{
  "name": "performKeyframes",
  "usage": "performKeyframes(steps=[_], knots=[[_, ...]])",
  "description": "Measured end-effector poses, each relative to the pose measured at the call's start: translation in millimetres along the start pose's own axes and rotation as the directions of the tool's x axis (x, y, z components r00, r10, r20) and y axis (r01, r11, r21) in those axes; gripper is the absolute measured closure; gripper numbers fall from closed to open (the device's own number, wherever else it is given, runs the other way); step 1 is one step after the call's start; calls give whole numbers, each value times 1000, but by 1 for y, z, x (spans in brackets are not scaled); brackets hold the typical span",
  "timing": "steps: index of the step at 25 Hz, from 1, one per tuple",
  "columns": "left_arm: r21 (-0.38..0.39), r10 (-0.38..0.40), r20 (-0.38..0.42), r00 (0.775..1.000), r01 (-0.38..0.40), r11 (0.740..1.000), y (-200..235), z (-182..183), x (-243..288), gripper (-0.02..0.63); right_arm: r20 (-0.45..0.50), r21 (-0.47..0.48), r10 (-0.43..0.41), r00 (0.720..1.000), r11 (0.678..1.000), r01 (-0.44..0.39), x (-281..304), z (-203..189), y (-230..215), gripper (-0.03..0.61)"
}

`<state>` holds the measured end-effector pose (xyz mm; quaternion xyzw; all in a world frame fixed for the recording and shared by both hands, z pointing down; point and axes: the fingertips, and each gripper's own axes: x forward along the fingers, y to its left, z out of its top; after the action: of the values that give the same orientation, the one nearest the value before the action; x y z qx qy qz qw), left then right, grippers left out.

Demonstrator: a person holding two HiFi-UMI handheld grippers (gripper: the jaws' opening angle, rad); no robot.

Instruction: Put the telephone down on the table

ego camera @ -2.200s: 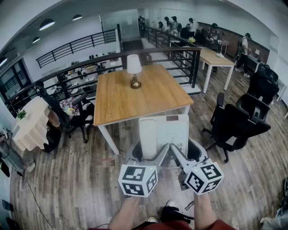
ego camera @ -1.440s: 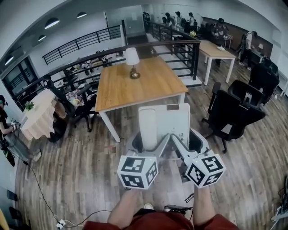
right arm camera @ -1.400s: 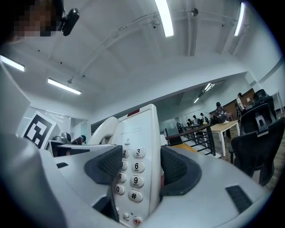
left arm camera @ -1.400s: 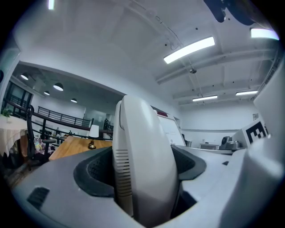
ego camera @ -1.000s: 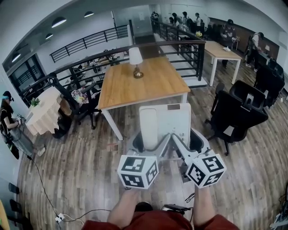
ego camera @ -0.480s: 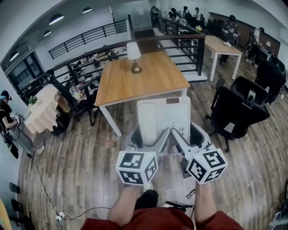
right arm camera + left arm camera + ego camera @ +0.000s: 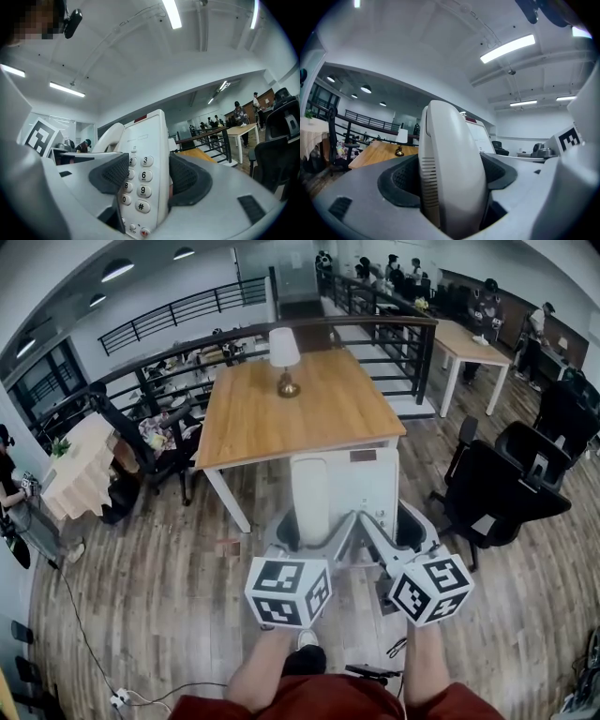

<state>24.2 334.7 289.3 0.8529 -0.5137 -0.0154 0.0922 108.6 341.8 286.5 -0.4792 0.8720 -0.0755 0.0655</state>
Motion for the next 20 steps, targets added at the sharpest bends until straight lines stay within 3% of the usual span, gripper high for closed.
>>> performKeyframes(steps=[20], knots=[[-45, 31, 18, 999, -30, 999, 167, 33, 47, 215, -41, -27, 34, 999, 999, -35, 174, -11, 40, 305]])
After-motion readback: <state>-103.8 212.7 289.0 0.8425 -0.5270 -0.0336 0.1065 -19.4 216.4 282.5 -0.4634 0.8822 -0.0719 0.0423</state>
